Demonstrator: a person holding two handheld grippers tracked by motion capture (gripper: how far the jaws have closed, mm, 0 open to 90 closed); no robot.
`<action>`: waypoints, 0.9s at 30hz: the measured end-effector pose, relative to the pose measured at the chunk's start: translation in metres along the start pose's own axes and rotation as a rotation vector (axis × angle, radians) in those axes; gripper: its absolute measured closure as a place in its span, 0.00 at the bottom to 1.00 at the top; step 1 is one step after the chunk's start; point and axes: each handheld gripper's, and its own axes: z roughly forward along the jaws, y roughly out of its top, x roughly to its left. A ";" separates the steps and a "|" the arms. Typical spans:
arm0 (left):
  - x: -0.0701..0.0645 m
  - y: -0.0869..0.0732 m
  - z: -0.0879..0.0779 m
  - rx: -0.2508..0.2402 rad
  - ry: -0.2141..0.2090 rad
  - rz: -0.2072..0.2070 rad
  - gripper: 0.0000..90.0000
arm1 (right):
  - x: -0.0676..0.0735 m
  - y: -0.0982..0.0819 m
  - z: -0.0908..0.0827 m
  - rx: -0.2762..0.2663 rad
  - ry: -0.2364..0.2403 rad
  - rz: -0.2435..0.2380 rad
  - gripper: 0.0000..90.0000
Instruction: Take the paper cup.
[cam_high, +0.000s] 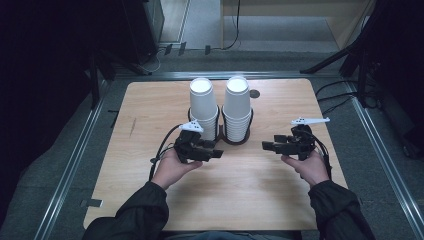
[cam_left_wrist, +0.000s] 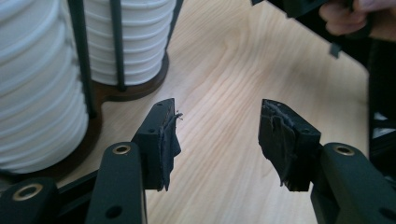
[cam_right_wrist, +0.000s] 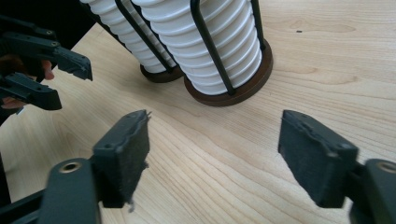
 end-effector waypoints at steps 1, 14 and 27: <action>0.001 0.000 0.000 0.009 -0.005 -0.005 0.52 | 0.000 0.001 0.000 -0.004 0.008 -0.004 0.31; 0.003 -0.001 0.002 0.035 -0.017 -0.006 0.56 | 0.005 -0.005 0.006 0.048 -0.019 -0.159 0.46; 0.004 -0.001 0.003 0.051 -0.010 0.001 0.65 | 0.009 -0.002 0.011 0.089 0.019 -0.144 0.42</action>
